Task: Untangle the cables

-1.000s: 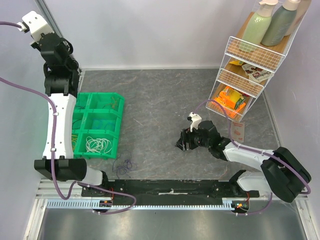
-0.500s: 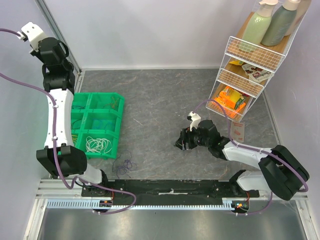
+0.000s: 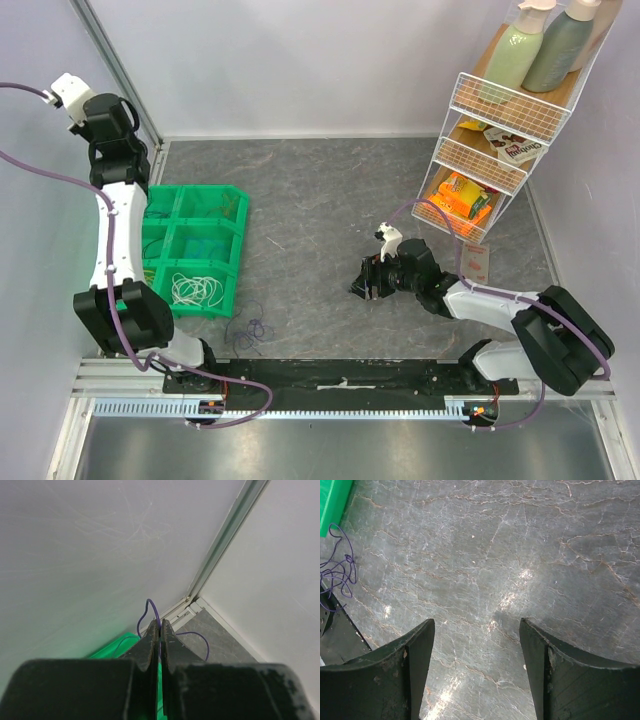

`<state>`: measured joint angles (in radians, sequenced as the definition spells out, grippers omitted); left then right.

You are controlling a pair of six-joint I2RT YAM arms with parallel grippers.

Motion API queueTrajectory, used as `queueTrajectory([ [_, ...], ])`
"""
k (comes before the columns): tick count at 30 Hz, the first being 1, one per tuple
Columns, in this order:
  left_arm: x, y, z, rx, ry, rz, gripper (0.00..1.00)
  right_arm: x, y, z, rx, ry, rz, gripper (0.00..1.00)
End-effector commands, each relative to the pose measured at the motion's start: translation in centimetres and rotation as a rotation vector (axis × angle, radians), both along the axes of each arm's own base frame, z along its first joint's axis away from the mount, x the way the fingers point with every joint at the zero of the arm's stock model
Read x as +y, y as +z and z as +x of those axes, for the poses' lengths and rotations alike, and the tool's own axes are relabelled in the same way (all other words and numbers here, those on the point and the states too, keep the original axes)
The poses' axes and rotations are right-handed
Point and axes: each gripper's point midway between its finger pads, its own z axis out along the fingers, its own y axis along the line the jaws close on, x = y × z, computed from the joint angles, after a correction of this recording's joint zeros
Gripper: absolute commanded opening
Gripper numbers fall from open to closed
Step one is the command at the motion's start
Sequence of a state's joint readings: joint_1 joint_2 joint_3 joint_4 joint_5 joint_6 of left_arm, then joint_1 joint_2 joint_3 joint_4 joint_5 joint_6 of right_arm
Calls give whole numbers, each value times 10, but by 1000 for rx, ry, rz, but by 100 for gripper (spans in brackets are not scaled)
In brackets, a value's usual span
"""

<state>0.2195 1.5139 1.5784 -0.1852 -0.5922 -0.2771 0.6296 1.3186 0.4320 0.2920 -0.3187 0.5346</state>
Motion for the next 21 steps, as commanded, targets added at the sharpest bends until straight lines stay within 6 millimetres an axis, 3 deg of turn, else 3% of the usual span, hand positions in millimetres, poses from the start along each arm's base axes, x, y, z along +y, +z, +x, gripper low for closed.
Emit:
queueTrajectory([
  [1,1,0,2,-66,4,-43,2,4,7,5,-23,5,35,76],
  [5,2,-25,4,-34,19,-88,2,3,6,5,-19,2,34,76],
  [10,7,-85,-5,21,95,-219,2,4,5,6,-15,5,37,76],
  [17,5,-174,-32,116,229,-478,1,4,3,6,-7,5,36,76],
  [21,1,-205,-39,145,260,-540,2,5,2,6,-3,7,36,76],
])
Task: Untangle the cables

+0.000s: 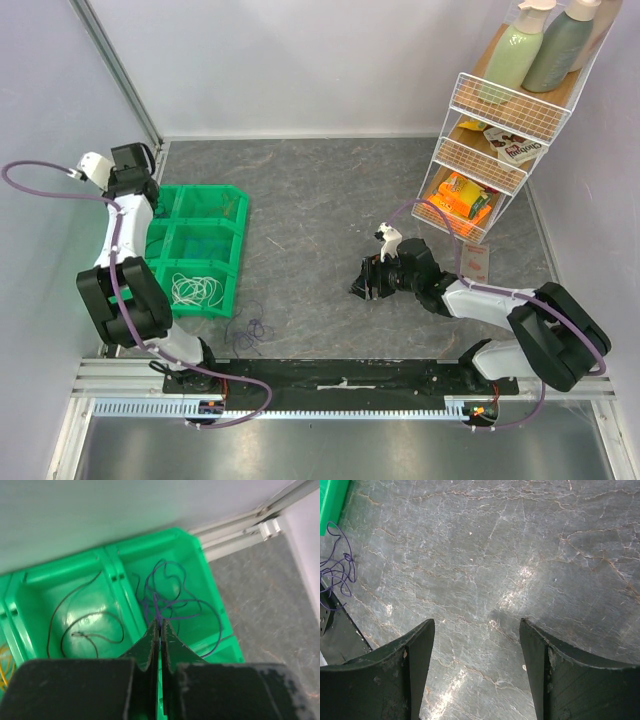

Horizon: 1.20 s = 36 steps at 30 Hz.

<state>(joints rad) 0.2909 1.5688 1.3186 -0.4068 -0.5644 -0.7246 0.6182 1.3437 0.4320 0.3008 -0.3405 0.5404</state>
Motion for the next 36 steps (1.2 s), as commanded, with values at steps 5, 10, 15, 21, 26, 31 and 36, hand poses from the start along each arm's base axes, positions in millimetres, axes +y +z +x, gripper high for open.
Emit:
queueTrajectory([
  [5,-4,-54,6,2,83,-191,2,4,8,6,-28,1,35,76],
  [10,10,-62,25,-5,52,-160,2,4,8,6,-28,3,35,76],
  [15,20,-67,28,-6,49,-171,17,5,7,6,-23,5,37,76],
  [21,11,-37,10,-25,39,-198,94,5,6,6,-22,10,35,75],
  [26,-24,-1,-19,-112,-66,-218,95,16,13,1,-55,61,35,75],
  [31,-91,14,-45,-121,-319,-213,96,71,18,-25,-131,226,-79,75],
  [36,-173,21,-63,-114,-636,-195,93,131,22,-37,-113,326,-2,69],
])
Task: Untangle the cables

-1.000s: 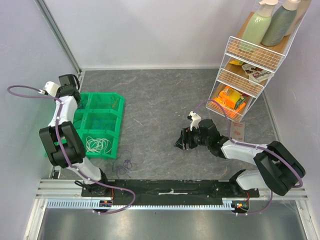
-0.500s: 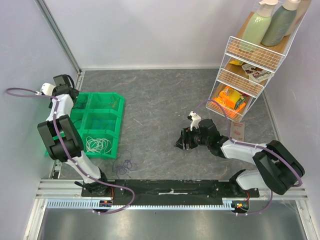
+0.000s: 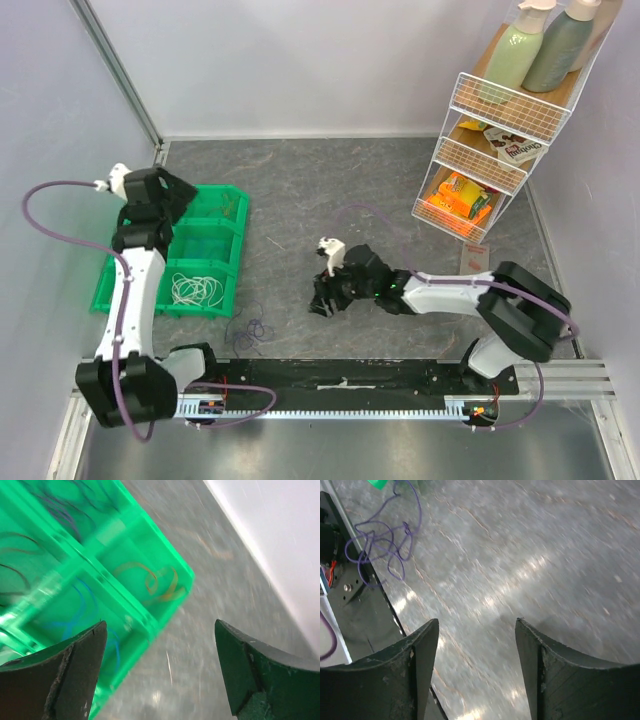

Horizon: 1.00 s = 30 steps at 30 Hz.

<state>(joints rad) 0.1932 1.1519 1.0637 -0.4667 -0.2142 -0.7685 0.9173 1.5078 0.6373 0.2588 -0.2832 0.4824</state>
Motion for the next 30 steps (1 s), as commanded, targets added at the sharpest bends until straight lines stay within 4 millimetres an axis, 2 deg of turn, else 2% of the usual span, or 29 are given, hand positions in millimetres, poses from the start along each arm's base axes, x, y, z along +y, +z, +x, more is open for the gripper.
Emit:
queueTrajectory([
  [1,-74,-8,-18,11,-345,19,92,57,13,5,-46,69,49,67],
  [4,-117,-1,-32,-68,-561,-22,89,89,4,-6,-63,109,35,66],
  [6,-136,3,-41,-105,-666,-30,86,106,-2,-12,-59,130,31,65],
  [9,-149,3,-53,-119,-761,-36,85,129,-13,-24,-54,168,15,61],
  [10,-162,4,-59,-123,-818,-38,85,135,-16,-31,-54,186,14,60],
  [13,-171,8,-69,-129,-880,-41,83,145,-26,-46,-48,213,6,56],
  [16,-181,12,-76,-143,-955,-48,81,144,-38,-46,-26,180,-13,46],
  [21,-195,9,-83,-134,-1029,-91,79,141,-31,-52,-13,186,24,42],
  [22,-197,8,-84,-130,-1041,-98,79,141,-30,-52,-13,183,33,33],
  [24,-203,6,-87,-123,-1066,-112,77,138,-31,-49,-7,156,32,8],
  [25,-205,5,-88,-122,-1076,-111,77,136,-30,-46,-4,140,37,0],
  [27,-211,5,-92,-122,-1102,-118,76,126,-16,-34,-13,85,61,0],
  [30,-220,3,-99,-120,-1155,-135,74,90,10,-8,-39,-24,88,0],
])
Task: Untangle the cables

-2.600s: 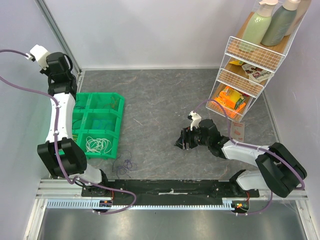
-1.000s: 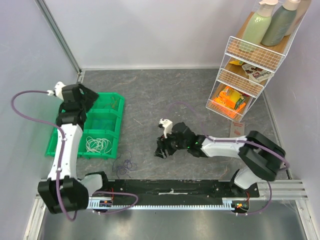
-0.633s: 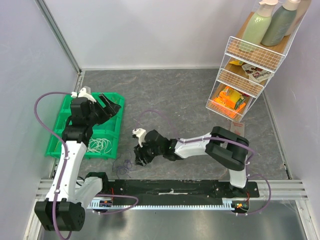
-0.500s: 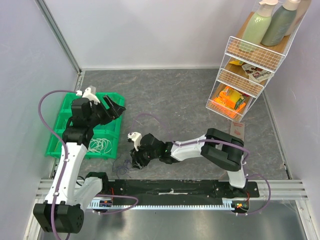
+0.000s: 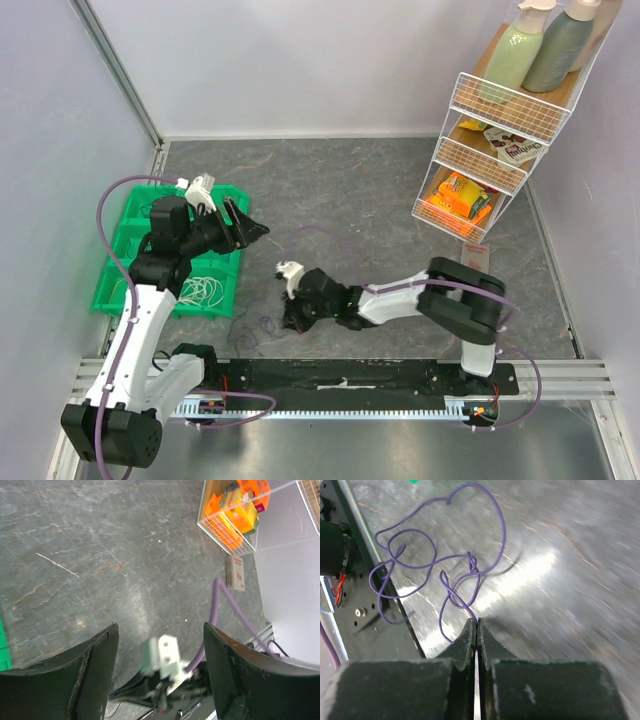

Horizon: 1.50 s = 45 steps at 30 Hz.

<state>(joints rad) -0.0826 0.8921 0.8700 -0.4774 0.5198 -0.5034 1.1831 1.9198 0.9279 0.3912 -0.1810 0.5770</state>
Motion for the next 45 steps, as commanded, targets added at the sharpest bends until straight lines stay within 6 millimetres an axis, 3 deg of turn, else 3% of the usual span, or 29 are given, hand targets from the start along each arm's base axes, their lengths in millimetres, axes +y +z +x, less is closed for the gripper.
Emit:
queueTrajectory([
  [1,-20,-1,-14,-12,-136,-17,72,-43,55,47,-61,-190,86,0],
  [3,-30,-5,-20,6,-184,-34,70,-81,58,68,-47,-262,59,0],
  [8,-67,-20,-36,62,-290,-69,68,-152,67,89,-48,-347,-23,0],
  [11,-94,-35,-46,102,-327,-74,70,-178,82,95,-70,-393,-17,0],
  [14,-115,-60,-50,189,-324,-92,69,-190,98,98,-86,-428,11,0],
  [18,-136,-92,-55,274,-329,-116,60,-200,111,99,-90,-466,31,0],
  [22,-150,-113,-51,274,-341,-41,63,-199,119,97,-80,-456,53,0],
  [26,-159,-127,-33,209,-318,90,71,-200,131,95,-93,-458,71,0],
  [29,-156,-149,-16,174,-251,216,70,-202,140,96,-105,-462,85,0],
  [33,-159,-162,1,54,-218,367,70,-205,145,97,-117,-470,83,0],
  [37,-173,-180,9,118,-259,411,69,-208,143,98,-119,-480,81,0],
  [42,-186,-205,14,228,-272,452,52,-210,145,99,-121,-492,85,0],
  [45,-194,-212,2,270,-303,421,46,-213,146,100,-126,-497,84,0],
])
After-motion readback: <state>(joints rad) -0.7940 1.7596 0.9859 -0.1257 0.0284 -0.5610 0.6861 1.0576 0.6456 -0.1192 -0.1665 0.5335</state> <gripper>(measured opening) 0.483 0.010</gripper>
